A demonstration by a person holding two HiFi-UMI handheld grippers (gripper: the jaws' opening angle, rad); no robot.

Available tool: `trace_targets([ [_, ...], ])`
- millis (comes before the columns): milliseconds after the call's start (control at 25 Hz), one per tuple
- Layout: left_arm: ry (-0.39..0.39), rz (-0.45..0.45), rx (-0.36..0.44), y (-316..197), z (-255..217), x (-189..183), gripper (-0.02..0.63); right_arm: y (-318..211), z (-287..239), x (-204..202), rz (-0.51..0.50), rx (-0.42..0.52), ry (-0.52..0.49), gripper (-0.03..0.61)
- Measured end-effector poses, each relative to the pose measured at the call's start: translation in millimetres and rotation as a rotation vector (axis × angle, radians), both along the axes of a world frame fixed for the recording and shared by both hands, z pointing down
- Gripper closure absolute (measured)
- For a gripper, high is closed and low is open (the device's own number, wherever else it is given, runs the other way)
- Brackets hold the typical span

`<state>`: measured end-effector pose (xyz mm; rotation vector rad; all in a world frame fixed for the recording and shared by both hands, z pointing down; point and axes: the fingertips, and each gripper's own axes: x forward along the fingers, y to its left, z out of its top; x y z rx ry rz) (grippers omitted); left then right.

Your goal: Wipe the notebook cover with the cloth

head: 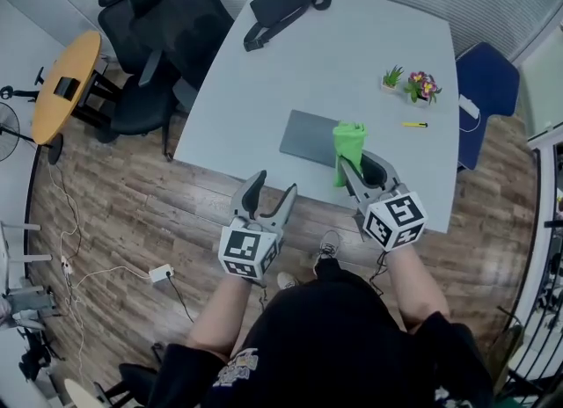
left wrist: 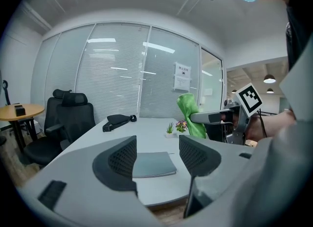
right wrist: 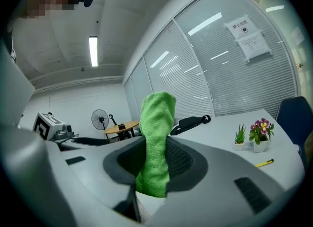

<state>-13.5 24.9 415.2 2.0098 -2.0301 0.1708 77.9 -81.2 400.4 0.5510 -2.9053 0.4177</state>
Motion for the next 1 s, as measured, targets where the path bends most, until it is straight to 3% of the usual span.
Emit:
trace_targets([
  [480,-0.011,-0.055,-0.042,-56,11,-7,0.354,-53,10,-9,-0.059,-0.032,-0.003,0.466],
  [800,-0.023,-0.036,-0.072,-74,19,-14,0.354,-70,13,-7,-0.035,-0.05,-0.01,0.466],
  [1000,0.019,-0.008,-0.101,-83,34,-26,0.354,-77,16,-10,0.006,-0.057,-0.006,0.466],
])
